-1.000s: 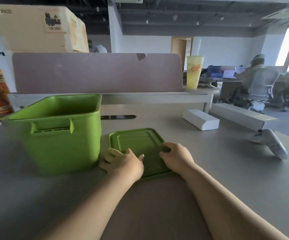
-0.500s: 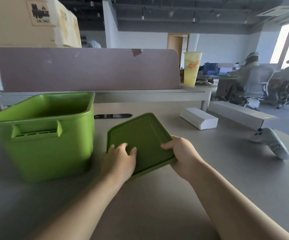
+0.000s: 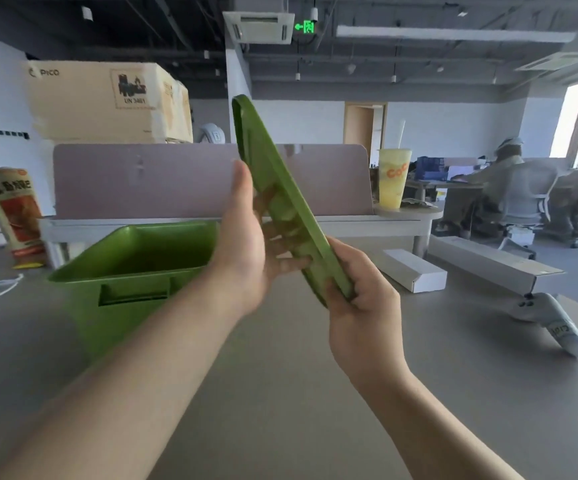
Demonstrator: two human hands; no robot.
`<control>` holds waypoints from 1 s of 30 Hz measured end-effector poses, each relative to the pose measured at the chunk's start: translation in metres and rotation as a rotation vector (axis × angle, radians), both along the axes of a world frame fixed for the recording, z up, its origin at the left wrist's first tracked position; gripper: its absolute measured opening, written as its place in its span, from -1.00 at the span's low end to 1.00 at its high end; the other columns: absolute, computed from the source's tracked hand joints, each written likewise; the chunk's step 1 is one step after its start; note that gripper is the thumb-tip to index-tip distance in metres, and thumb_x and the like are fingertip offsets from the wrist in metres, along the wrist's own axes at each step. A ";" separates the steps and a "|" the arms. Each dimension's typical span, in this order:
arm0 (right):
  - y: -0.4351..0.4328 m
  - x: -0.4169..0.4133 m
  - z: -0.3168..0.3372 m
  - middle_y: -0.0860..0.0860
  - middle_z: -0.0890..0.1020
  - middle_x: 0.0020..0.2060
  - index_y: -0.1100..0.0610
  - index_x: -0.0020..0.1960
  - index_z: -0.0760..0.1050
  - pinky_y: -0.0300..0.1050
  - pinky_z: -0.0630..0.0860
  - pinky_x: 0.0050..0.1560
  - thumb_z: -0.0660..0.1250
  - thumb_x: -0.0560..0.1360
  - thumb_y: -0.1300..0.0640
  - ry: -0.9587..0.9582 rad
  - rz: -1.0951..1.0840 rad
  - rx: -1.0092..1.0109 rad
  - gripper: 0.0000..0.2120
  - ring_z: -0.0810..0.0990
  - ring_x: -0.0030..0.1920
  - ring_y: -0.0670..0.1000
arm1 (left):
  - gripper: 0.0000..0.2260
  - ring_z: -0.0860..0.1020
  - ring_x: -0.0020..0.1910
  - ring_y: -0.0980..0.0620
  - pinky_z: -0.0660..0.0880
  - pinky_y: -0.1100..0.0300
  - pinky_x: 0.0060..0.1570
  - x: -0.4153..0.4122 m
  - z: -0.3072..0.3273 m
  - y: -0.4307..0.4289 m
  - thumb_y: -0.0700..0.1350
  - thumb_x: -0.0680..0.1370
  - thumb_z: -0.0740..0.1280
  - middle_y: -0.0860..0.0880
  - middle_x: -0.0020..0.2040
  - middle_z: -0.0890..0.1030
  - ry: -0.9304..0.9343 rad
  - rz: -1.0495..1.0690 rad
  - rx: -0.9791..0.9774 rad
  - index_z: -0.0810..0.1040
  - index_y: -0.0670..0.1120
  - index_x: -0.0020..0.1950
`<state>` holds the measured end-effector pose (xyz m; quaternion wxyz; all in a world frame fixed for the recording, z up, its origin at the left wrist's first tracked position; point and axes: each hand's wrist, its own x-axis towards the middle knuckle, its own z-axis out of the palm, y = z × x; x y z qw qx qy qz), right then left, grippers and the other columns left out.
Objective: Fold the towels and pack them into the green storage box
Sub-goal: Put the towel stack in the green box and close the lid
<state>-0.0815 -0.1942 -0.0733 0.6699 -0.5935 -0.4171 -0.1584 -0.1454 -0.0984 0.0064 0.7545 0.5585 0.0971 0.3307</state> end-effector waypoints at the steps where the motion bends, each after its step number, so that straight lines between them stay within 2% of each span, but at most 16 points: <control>1: 0.004 -0.003 0.005 -0.22 0.68 -0.09 -0.05 0.19 0.58 -0.33 0.51 -0.05 0.26 0.41 0.48 -0.075 -0.034 0.007 -0.46 0.60 -0.10 -0.20 | -0.33 0.63 -0.06 -0.23 0.51 -0.30 0.07 -0.013 0.014 0.010 0.43 0.48 -0.04 -0.16 -0.19 0.64 -0.082 -0.015 -0.067 0.56 -0.06 0.10; 3: 0.010 -0.005 0.014 -0.29 0.61 0.00 -0.10 0.16 0.58 -0.19 0.49 0.11 0.31 0.37 0.45 -0.223 -0.121 0.026 -0.45 0.57 0.03 -0.16 | -0.27 0.64 -0.03 -0.27 0.48 -0.36 0.06 -0.038 0.032 0.035 0.43 0.48 -0.06 -0.22 -0.12 0.68 -0.226 -0.092 -0.195 0.52 -0.12 0.20; 6: 0.030 -0.004 0.031 -0.28 0.56 0.01 -0.13 0.07 0.60 0.05 0.38 0.22 0.39 0.34 0.40 -0.384 -0.226 0.055 -0.50 0.48 0.12 0.00 | -0.31 0.60 0.14 -0.29 0.47 -0.33 0.12 -0.084 0.045 0.074 0.36 0.54 -0.09 -0.26 0.18 0.61 -0.361 -0.113 -0.301 0.50 -0.10 0.30; 8: 0.050 -0.003 0.043 -0.18 0.53 0.06 -0.19 0.02 0.59 0.06 0.31 0.28 0.41 0.35 0.38 -0.340 -0.222 0.043 -0.52 0.40 0.17 0.04 | -0.39 0.65 0.04 -0.23 0.59 -0.19 -0.02 -0.113 0.046 0.093 0.30 0.56 -0.03 -0.24 0.09 0.66 -0.335 -0.012 -0.362 0.58 -0.12 0.17; 10: 0.072 -0.001 0.056 -0.10 0.47 0.20 -0.17 -0.01 0.63 -0.01 0.26 0.35 0.37 0.41 0.36 -0.229 -0.194 -0.018 -0.57 0.32 0.27 0.05 | -0.59 0.70 -0.15 -0.15 0.65 -0.02 -0.26 -0.137 0.042 0.108 0.11 0.60 0.15 -0.19 -0.13 0.69 -0.233 0.098 -0.363 0.60 -0.18 -0.11; 11: 0.085 0.000 0.064 -0.04 0.43 0.30 -0.14 0.00 0.65 -0.14 0.21 0.36 0.33 0.43 0.37 -0.170 -0.198 -0.074 -0.59 0.28 0.33 0.07 | -0.73 0.70 -0.17 -0.12 0.65 0.07 -0.33 -0.145 0.038 0.115 -0.03 0.59 0.21 -0.16 -0.16 0.68 -0.150 0.141 -0.351 0.55 -0.21 -0.13; 13: 0.113 0.004 0.076 0.05 0.34 0.42 -0.06 0.08 0.65 -0.37 0.17 0.26 0.19 0.46 0.40 -0.025 -0.168 -0.184 -0.54 0.26 0.41 0.08 | -0.91 0.68 -0.02 -0.10 0.63 0.20 -0.40 -0.156 0.030 0.125 -0.27 0.54 0.24 -0.16 -0.03 0.64 -0.029 0.197 -0.341 0.46 -0.24 0.03; 14: 0.127 0.005 0.081 0.08 0.39 0.39 -0.03 0.13 0.63 -0.35 0.27 0.24 0.11 0.44 0.43 0.122 -0.085 -0.172 -0.48 0.33 0.39 0.10 | -0.87 0.68 -0.02 -0.09 0.61 0.22 -0.43 -0.157 0.025 0.127 -0.34 0.52 0.24 -0.17 -0.02 0.65 -0.011 0.236 -0.352 0.46 -0.25 0.06; 16: 0.149 0.003 0.092 0.07 0.56 0.17 0.03 0.19 0.59 -0.11 0.55 0.12 0.03 0.43 0.44 0.512 0.187 -0.041 -0.45 0.55 0.19 0.15 | -0.91 0.71 -0.22 -0.05 0.61 0.21 -0.43 -0.156 0.016 0.128 -0.39 0.51 0.26 -0.18 -0.18 0.70 -0.014 0.301 -0.349 0.49 -0.25 -0.04; 18: 0.164 0.002 0.100 0.07 0.57 -0.04 0.12 0.10 0.58 -0.04 0.63 -0.04 0.05 0.50 0.37 0.817 0.369 0.063 -0.60 0.60 0.01 0.16 | -0.92 0.70 -0.26 -0.03 0.63 0.18 -0.38 -0.154 0.009 0.126 -0.37 0.51 0.30 -0.17 -0.19 0.70 0.027 0.318 -0.323 0.53 -0.23 -0.06; 19: 0.172 0.006 0.102 0.09 0.55 -0.10 0.15 0.00 0.57 0.00 0.62 -0.03 0.08 0.50 0.33 0.877 0.402 0.064 -0.69 0.59 -0.06 0.17 | -0.91 0.70 -0.24 -0.03 0.63 0.18 -0.39 -0.154 0.007 0.125 -0.33 0.51 0.32 -0.18 -0.14 0.70 0.063 0.305 -0.305 0.54 -0.24 0.00; 21: 0.189 0.015 0.100 0.08 0.52 -0.20 0.15 -0.16 0.49 0.02 0.57 -0.03 0.10 0.49 0.31 0.843 0.374 -0.060 -0.79 0.53 -0.19 0.12 | -0.81 0.69 -0.30 -0.02 0.59 0.24 -0.47 -0.157 0.005 0.122 -0.22 0.53 0.33 -0.21 -0.10 0.68 0.162 0.243 -0.270 0.54 -0.25 0.12; 24: 0.212 0.032 0.089 0.10 0.46 -0.31 0.18 -0.23 0.45 -0.04 0.44 -0.18 0.18 0.48 0.29 0.743 0.300 -0.318 -0.85 0.46 -0.30 0.08 | -0.77 0.66 -0.44 0.04 0.56 0.30 -0.53 -0.159 0.005 0.112 -0.11 0.56 0.30 -0.18 -0.21 0.70 0.340 0.139 -0.217 0.59 -0.29 -0.01; 26: 0.225 0.044 0.081 0.12 0.51 -0.27 0.20 -0.21 0.49 -0.04 0.44 -0.08 0.27 0.42 0.23 0.694 0.277 -0.454 -0.94 0.51 -0.22 0.11 | -0.72 0.63 -0.47 0.06 0.54 0.32 -0.56 -0.156 0.003 0.107 -0.08 0.59 0.25 -0.16 -0.26 0.70 0.456 0.090 -0.177 0.63 -0.27 -0.08; 28: 0.237 0.056 0.075 0.17 0.61 -0.10 0.25 -0.08 0.54 0.05 0.53 0.11 0.35 0.37 0.17 0.635 0.205 -0.531 -0.82 0.60 -0.06 0.17 | -0.59 0.62 -0.49 0.04 0.53 0.32 -0.58 -0.153 -0.002 0.106 0.02 0.61 0.18 -0.17 -0.28 0.69 0.580 -0.006 -0.172 0.64 -0.27 -0.11; 30: 0.247 0.062 0.071 0.19 0.64 -0.02 0.27 -0.01 0.56 0.17 0.57 0.12 0.40 0.35 0.15 0.568 0.154 -0.597 -0.74 0.62 -0.01 0.21 | -0.40 0.63 -0.49 0.01 0.51 0.31 -0.59 -0.148 -0.009 0.107 0.20 0.60 0.05 -0.18 -0.26 0.68 0.720 -0.114 -0.154 0.63 -0.29 -0.05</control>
